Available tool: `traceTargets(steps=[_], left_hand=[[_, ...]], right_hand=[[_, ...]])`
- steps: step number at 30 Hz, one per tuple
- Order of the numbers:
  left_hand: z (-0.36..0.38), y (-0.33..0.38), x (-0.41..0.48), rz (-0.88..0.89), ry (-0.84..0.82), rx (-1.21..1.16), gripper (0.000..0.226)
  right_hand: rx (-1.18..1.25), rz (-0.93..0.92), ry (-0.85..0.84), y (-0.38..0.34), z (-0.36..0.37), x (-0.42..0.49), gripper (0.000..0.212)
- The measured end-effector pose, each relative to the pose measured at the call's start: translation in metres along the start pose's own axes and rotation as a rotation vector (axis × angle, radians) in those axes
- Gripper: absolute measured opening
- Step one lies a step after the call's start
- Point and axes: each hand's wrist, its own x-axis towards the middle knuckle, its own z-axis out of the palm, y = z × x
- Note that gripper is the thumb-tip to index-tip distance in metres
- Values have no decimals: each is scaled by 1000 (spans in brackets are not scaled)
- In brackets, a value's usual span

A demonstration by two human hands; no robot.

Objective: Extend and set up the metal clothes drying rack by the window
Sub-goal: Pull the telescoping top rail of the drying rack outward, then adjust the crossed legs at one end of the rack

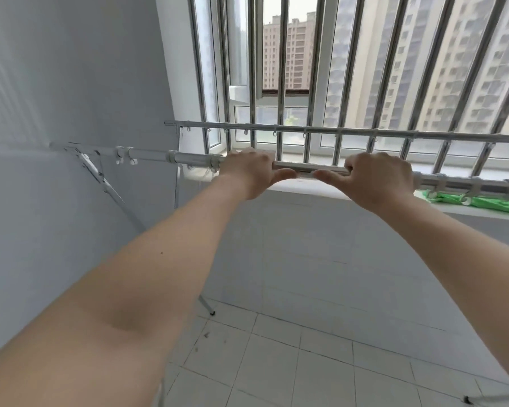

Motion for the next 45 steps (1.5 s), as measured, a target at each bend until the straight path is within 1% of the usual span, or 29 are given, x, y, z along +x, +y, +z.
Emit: traceTargets(steps=[4,8,10,14,16,18,20,23,24,25,28,29,32,34,36,39,41,43,45], left_hand=[[-2,-33,-10,-19,10,19,57],[-4,-56,-19,-27,-25,-10,56],[-5,-61,-21,-39,-27,-25,56],[-3,-58,-21,-43,-40,-31,62],[-1,-57,-21,-45,-22,-45,67],[2,-60,-24,-63,-3,-105,75],[5,-56,-26,-69,49,-173,77],[9,-13,-17,28,186,-242,64],[8,3,-14,78,217,-260,59],[6,29,-10,141,244,-299,54],[-1,67,-7,247,268,-268,55],[-5,88,-6,290,266,-268,56],[-13,142,-6,375,258,-257,51],[-16,172,-8,411,269,-274,48],[-19,197,-9,441,297,-287,47],[-24,227,-13,509,352,-315,40],[-26,250,-21,598,415,-330,32],[-25,279,-29,692,486,-319,25],[-25,306,-37,775,525,-314,22]], right_hand=[[3,-21,59,-31,5,4,68],[4,-38,87,-56,11,6,69],[11,-41,75,-62,13,9,69],[29,-52,59,-61,12,9,68],[57,-72,7,-56,7,9,66],[127,-80,-55,-53,-1,8,61],[211,-85,-48,-44,-13,4,52],[140,-76,74,-5,-39,-9,44],[110,-54,102,8,-46,-13,41],[74,11,106,30,-58,-20,39],[46,161,31,76,-76,-35,38],[13,237,-4,97,-84,-48,38],[-66,377,-151,145,-93,-83,50],[-82,409,-183,160,-91,-99,57],[-87,403,-106,170,-92,-107,59],[-157,372,148,189,-103,-119,43],[-182,416,284,214,-117,-135,31],[-208,507,341,244,-131,-157,27],[-230,597,353,270,-140,-179,27]])
